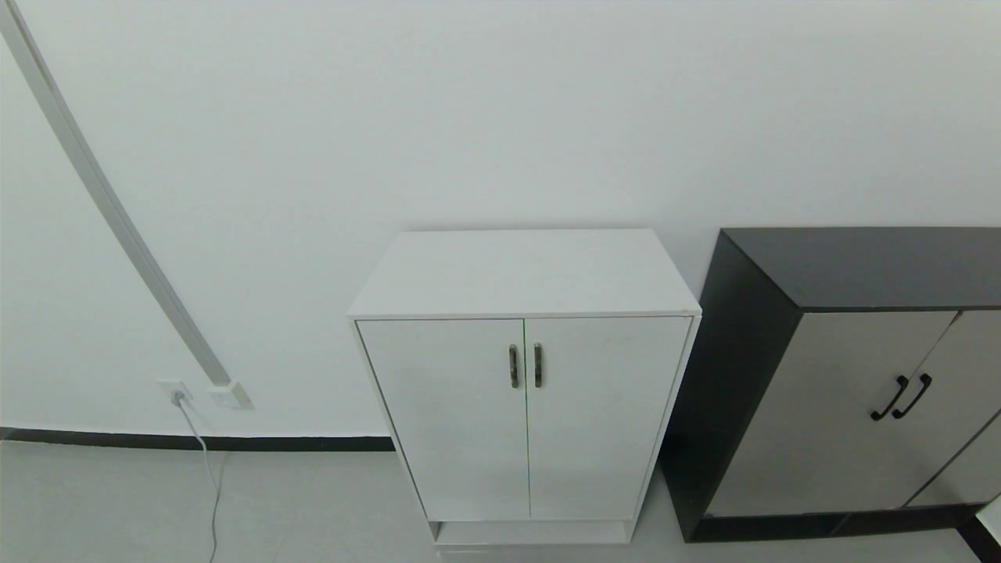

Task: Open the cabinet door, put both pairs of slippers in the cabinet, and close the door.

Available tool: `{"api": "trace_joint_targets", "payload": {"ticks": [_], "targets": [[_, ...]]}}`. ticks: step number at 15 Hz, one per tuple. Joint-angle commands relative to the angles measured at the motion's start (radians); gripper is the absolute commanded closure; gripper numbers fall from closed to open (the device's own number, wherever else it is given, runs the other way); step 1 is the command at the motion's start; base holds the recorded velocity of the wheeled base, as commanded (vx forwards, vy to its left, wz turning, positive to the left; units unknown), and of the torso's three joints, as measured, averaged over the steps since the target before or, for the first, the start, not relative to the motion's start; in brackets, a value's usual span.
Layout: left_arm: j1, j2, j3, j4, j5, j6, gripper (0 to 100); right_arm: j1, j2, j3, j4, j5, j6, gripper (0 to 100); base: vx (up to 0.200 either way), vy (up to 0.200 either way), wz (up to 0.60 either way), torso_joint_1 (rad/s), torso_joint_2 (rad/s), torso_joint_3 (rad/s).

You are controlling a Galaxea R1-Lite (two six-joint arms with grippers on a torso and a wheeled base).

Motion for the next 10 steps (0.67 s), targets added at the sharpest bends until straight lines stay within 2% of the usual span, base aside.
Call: {"api": "trace_joint_targets", "payload": {"ticks": [1, 5, 7, 10], "targets": [[0.0, 0.0, 0.0, 0.0, 0.0, -0.001, 100, -0.004, -0.017, 0.0, 0.0, -0.004, 0.002, 100, 0.0, 0.0, 0.0, 0.0, 0.0, 0.0], [0.0, 0.0, 0.0, 0.0, 0.0, -0.001, 100, -0.001, -0.023, 0.0, -0.008, -0.057, 0.088, 100, 0.0, 0.0, 0.0, 0.0, 0.0, 0.0], [0.0, 0.0, 0.0, 0.0, 0.0, -0.001, 100, -0.001, -0.023, 0.0, -0.008, -0.108, 0.088, 100, 0.0, 0.0, 0.0, 0.0, 0.0, 0.0], [0.0, 0.0, 0.0, 0.0, 0.0, -0.001, 100, -0.004, -0.02, -0.003, -0.002, -0.106, 0.065, 100, 0.0, 0.0, 0.0, 0.0, 0.0, 0.0]]}}
